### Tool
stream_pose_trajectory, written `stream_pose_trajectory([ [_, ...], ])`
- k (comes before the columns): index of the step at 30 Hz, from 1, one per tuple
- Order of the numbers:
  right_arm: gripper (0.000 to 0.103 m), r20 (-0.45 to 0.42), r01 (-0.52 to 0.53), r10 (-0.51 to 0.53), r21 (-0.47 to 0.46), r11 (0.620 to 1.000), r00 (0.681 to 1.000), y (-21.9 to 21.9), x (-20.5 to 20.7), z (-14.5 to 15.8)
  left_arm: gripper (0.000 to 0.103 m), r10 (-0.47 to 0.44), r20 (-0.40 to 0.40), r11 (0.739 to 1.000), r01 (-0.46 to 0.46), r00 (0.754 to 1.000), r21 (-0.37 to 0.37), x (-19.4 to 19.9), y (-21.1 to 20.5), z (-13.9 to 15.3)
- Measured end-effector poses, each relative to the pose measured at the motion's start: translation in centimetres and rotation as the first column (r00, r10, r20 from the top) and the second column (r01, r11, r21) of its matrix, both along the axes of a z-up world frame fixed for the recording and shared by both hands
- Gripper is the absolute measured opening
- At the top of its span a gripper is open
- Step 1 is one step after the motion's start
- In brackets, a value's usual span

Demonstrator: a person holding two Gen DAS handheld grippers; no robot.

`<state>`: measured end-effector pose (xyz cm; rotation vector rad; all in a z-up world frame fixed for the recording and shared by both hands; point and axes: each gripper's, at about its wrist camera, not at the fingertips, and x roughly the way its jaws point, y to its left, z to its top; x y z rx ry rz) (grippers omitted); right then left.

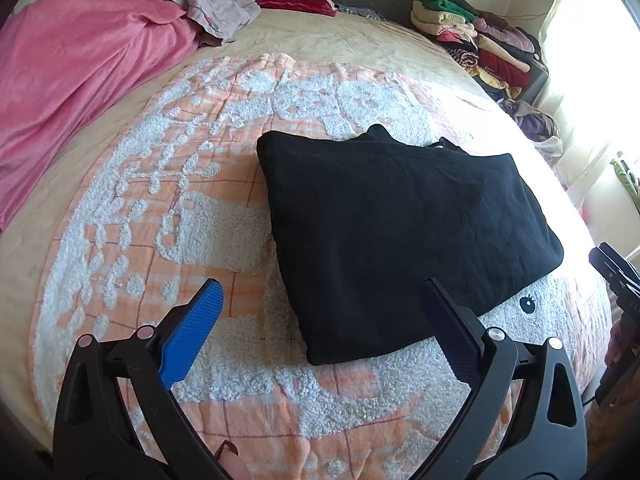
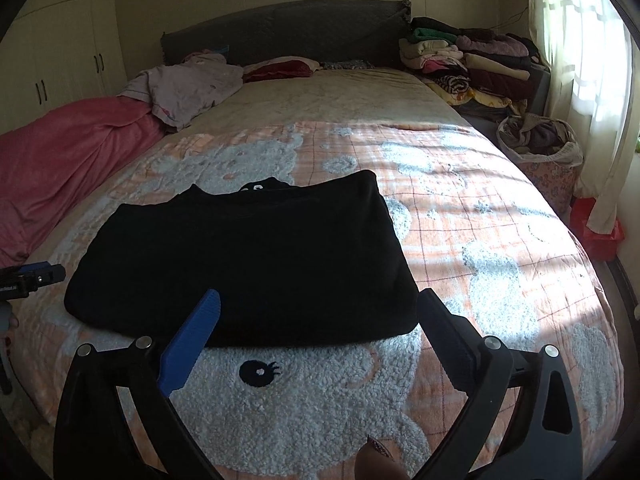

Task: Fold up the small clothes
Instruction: 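Open both tools and pull back from the folded sweatshirt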

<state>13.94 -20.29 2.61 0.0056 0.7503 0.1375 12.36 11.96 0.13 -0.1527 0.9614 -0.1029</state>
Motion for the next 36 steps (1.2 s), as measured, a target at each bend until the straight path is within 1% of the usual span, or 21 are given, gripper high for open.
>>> stream_pose_trajectory([
  [4,0.098,0.015,-0.032,0.031,0.01,0.999,0.999,1.3,-0.1,0.5,0.093,0.009,0.009,1.0,-0.009,1.0,-0.001,0.0,0.3,0.3],
  [10,0.098,0.039,-0.087,0.087,-0.006,0.996,0.995,3.8,-0.1,1.0,0.093,0.031,0.01,1.0,-0.031,0.999,-0.002,0.0,1.1,0.4],
  [16,0.098,0.049,-0.147,0.147,-0.002,0.989,0.988,6.2,0.0,1.2,0.093,0.052,0.013,0.999,-0.052,0.999,-0.005,0.1,1.9,0.6],
  [27,0.098,0.053,-0.268,0.268,-0.014,0.963,0.962,11.2,0.0,0.8,0.093,0.112,0.014,0.993,-0.112,0.994,-0.031,0.3,3.9,0.7],
  [36,0.098,0.041,-0.35,0.35,-0.009,0.937,0.936,14.6,-0.5,0.0,0.093,0.151,0.02,0.988,-0.15,0.988,-0.034,0.5,5.1,0.7],
])
